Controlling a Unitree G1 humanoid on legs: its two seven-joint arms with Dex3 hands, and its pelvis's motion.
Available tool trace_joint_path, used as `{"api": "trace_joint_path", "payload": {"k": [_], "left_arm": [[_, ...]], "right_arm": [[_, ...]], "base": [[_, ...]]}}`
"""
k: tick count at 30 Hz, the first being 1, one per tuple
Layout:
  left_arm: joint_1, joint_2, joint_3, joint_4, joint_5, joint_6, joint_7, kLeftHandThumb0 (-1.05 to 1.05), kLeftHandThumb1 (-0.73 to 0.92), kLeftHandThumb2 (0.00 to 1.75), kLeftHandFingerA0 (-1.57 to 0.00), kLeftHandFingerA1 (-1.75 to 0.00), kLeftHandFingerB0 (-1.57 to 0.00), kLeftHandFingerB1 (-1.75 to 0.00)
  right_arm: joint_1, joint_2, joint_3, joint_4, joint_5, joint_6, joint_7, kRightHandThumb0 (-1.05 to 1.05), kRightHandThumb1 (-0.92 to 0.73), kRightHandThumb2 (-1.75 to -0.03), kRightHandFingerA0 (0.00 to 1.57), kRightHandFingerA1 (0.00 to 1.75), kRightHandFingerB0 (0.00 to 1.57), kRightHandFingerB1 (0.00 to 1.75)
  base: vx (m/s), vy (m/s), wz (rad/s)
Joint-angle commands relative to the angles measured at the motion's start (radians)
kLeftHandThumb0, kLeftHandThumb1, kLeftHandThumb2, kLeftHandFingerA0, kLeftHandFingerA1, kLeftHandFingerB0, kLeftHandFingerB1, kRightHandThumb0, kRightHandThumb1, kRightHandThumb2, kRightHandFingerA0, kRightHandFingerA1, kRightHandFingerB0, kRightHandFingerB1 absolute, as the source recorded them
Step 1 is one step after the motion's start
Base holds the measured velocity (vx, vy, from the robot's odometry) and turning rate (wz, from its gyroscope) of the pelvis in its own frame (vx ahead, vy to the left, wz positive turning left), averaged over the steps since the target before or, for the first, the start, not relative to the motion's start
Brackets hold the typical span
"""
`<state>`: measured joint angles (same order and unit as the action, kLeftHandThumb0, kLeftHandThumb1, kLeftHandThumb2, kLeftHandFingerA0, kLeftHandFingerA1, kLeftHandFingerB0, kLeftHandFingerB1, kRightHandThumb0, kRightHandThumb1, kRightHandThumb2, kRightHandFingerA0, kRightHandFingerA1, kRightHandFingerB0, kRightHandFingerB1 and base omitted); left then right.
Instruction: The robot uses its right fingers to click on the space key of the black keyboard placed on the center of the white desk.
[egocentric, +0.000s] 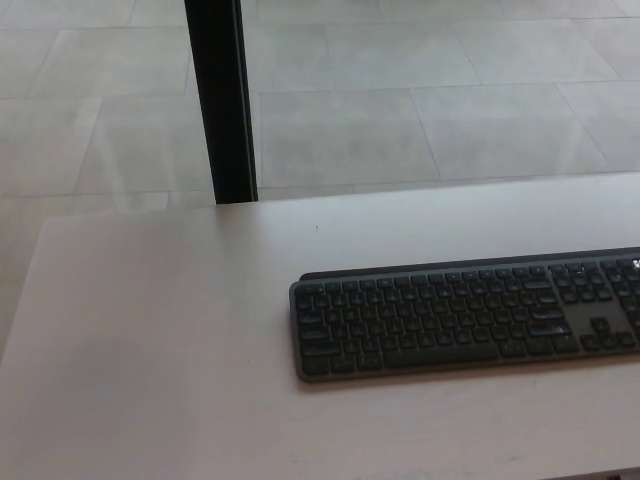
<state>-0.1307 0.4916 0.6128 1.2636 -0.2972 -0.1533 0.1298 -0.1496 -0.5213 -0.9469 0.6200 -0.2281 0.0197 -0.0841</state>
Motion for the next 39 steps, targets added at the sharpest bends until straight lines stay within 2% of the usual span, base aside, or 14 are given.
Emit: {"api": "trace_joint_path", "payload": {"k": [1, 4, 5, 6, 7, 9, 10, 12, 13, 14, 15, 16, 24, 39], "left_arm": [[0.016, 0.018, 0.0, 0.003, -0.008, -0.008, -0.015, -0.48, 0.53, 0.6, -1.0, -1.59, -0.82, -0.7], [0.015, 0.019, 0.009, 0.009, -0.017, -0.003, -0.018, -0.47, 0.52, 0.6, -1.01, -1.59, -0.83, -0.68], [0.015, 0.018, 0.011, 0.007, -0.02, -0.005, -0.021, -0.47, 0.55, 0.56, -1.02, -1.59, -0.88, -0.72], [0.016, 0.019, 0.005, 0.007, -0.014, -0.005, -0.02, -0.48, 0.53, 0.61, -0.98, -1.64, -0.84, -0.74], [0.016, 0.021, -0.004, 0.006, -0.003, -0.007, -0.017, -0.48, 0.54, 0.6, -1.05, -1.6, -0.82, -0.7], [0.014, 0.019, -0.005, 0.003, -0.003, -0.01, -0.011, -0.47, 0.53, 0.6, -1.03, -1.62, -0.84, -0.73], [0.015, 0.02, -0.004, 0.003, -0.005, -0.01, -0.013, -0.49, 0.53, 0.59, -0.99, -1.59, -0.83, -0.71], [0.017, 0.019, -0.003, 0.006, -0.006, -0.013, -0.013, -0.5, 0.54, 0.56, -1.03, -1.55, -0.87, -0.72], [0.019, 0.019, -0.007, 0.006, -0.001, -0.013, -0.007, -0.51, 0.55, 0.57, -1.05, -1.53, -0.87, -0.72], [0.015, 0.018, -0.002, 0.006, -0.007, -0.007, -0.002, -0.5, 0.54, 0.56, -1.03, -1.56, -0.86, -0.71], [0.014, 0.017, -0.001, 0.007, -0.008, -0.005, -0.002, -0.5, 0.55, 0.56, -1.01, -1.58, -0.88, -0.77], [0.015, 0.018, -0.008, 0.007, -0.001, -0.006, -0.003, -0.52, 0.55, 0.56, -1.01, -1.56, -0.87, -0.76], [0.017, 0.015, 0.004, 0.001, -0.016, -0.016, -0.009, -0.49, 0.54, 0.56, -1.06, -1.53, -0.85, -0.72], [0.018, 0.019, -0.013, -0.002, 0.002, -0.013, -0.003, -0.5, 0.55, 0.56, -1.01, -1.54, -0.9, -0.74]], "right_arm": [[0.007, 0.087, -0.153, 0.084, 0.238, 0.069, -0.163, -0.45, -0.53, -0.67, 1.23, 1.62, 0.75, 0.7], [-0.002, 0.111, -0.178, 0.072, 0.264, 0.094, -0.176, -0.47, -0.55, -0.68, 1.28, 1.61, 0.77, 0.74], [-0.004, 0.109, -0.173, 0.087, 0.263, 0.098, -0.172, -0.42, -0.41, -0.95, 1.45, 1.43, 0.72, 0.78], [-0.009, 0.114, -0.168, 0.097, 0.265, 0.107, -0.171, -0.49, -0.5, -0.79, 1.36, 1.5, 0.76, 0.75], [-0.014, 0.124, -0.16, 0.107, 0.269, 0.116, -0.167, -0.5, -0.49, -0.8, 1.34, 1.47, 0.77, 0.76], [-0.014, 0.128, -0.146, 0.126, 0.275, 0.117, -0.158, -0.51, -0.49, -0.78, 1.33, 1.48, 0.78, 0.76], [-0.01, 0.14, -0.142, 0.142, 0.291, 0.087, -0.131, -0.41, -0.56, -0.67, 1.3, 1.52, 0.82, 0.76], [-0.005, 0.15, -0.125, 0.157, 0.306, 0.062, -0.113, -0.42, -0.55, -0.67, 1.32, 1.47, 0.86, 0.76], [-0.002, 0.161, -0.106, 0.169, 0.305, 0.065, -0.103, -0.41, -0.56, -0.67, 1.27, 1.45, 0.75, 0.69], [0.001, 0.165, -0.087, 0.179, 0.297, 0.053, -0.106, -0.43, -0.56, -0.67, 1.28, 1.42, 0.77, 0.69], [0.004, 0.167, -0.075, 0.183, 0.299, 0.046, -0.105, -0.38, -0.39, -0.94, 1.37, 1.32, 0.69, 0.76], [0.007, 0.175, -0.067, 0.179, 0.316, 0.046, -0.098, -0.42, -0.56, -0.67, 1.26, 1.47, 0.69, 0.68], [0.016, 0.196, -0.029, 0.147, 0.416, 0.077, -0.105, -0.4, -0.58, -0.67, 1.22, 1.54, 0.67, 0.69], [0.052, 0.192, 0.058, 0.129, 0.488, 0.059, -0.126, -0.43, -0.58, -0.67, 1.16, 1.48, 0.66, 0.66]], "base": [[0.0, 0.0, 0.0], [0.0, 0.0, 0.0], [0.0, 0.0, 0.0], [0.0, 0.0, 0.0], [0.0, 0.0, 0.0], [0.0, 0.0, 0.0], [0.0, 0.0, 0.0], [0.0, 0.0, 0.0], [0.0, 0.0, 0.0], [0.0, 0.0, 0.0], [0.0, 0.0, 0.0], [0.0, 0.0, 0.0], [0.0, 0.0, 0.0], [0.0, 0.0, 0.0]]}}
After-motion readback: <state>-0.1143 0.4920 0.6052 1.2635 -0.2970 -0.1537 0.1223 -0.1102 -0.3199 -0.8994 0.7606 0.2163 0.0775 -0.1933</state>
